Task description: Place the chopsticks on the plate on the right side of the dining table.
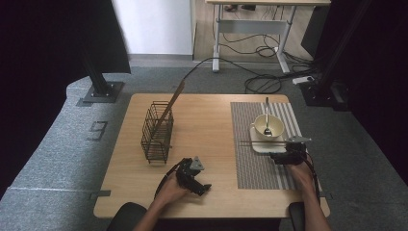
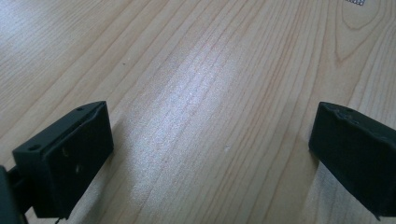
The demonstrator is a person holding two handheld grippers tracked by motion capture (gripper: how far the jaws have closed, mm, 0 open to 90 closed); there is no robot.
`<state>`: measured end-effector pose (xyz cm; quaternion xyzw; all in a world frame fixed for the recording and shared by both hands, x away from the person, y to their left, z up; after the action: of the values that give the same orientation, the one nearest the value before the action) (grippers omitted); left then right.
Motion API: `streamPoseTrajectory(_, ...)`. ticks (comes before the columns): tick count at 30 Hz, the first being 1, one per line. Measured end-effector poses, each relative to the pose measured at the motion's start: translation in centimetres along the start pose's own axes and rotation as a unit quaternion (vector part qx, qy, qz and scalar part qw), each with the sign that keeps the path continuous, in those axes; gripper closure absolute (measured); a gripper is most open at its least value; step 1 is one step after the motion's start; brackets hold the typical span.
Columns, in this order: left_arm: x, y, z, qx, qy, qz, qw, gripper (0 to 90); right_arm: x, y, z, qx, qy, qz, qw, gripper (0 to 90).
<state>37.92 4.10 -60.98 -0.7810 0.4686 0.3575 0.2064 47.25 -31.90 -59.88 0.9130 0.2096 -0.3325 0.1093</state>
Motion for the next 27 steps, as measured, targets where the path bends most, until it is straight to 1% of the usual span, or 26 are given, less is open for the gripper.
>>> streamPoseTrajectory(4,0.0,0.0,0.0,0.0,0.0,0.0,1.0,0.0,-0.6,-0.2,0.3,-0.007,-0.005,0.003,1.0,0.0)
streamPoseTrajectory(6,0.0,0.0,0.0,0.0,0.0,0.0,1.0,0.0,-1.1,-0.3,0.6,-0.009,-0.013,0.004,0.9999,0.0)
streamPoseTrajectory(9,0.0,0.0,0.0,0.0,0.0,0.0,1.0,0.0,-1.8,-0.6,0.8,-0.014,-0.005,0.008,0.9999,0.0)
streamPoseTrajectory(12,0.0,0.0,0.0,-0.001,0.0,0.0,1.0,0.0,-2.6,-1.0,1.0,-0.015,-0.003,0.004,0.9999,0.0)
streamPoseTrajectory(14,0.0,0.0,0.0,-0.001,0.0,-0.001,1.0,0.0,-3.1,-1.3,1.1,-0.008,0.003,-0.005,0.9999,0.0)
streamPoseTrajectory(17,0.0,0.0,0.0,-0.002,0.0,-0.001,1.0,0.0,-4.0,-1.9,1.3,0.003,0.012,-0.028,0.9995,0.0)
streamPoseTrajectory(22,0.0,0.0,0.0,-0.001,0.0,-0.001,1.0,0.0,-6.0,-2.4,1.0,0.01,0.035,-0.042,0.9985,0.0)
streamPoseTrajectory(24,0.0,0.0,0.0,-0.001,0.0,-0.001,1.0,0.0,-6.6,-2.8,0.9,0.018,0.045,-0.049,0.9977,0.0)
streamPoseTrajectory(25,0.0,0.0,0.0,-0.001,0.0,-0.001,1.0,0.0,-6.9,-3.1,0.9,0.018,0.046,-0.054,0.9973,0.0)
streamPoseTrajectory(27,0.0,0.0,0.0,-0.001,0.0,-0.001,1.0,0.0,-7.2,-3.7,0.9,0.011,0.042,-0.059,0.9973,0.0)
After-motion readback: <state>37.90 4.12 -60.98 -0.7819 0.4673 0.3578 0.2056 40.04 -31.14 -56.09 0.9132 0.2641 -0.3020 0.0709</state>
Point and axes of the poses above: each handheld gripper's, and its own axes: x roughly forward along the jaws, z roughly out of its underside, y roughly to its right, the point moved 7 cm from there along x, roughly forward along the jaws
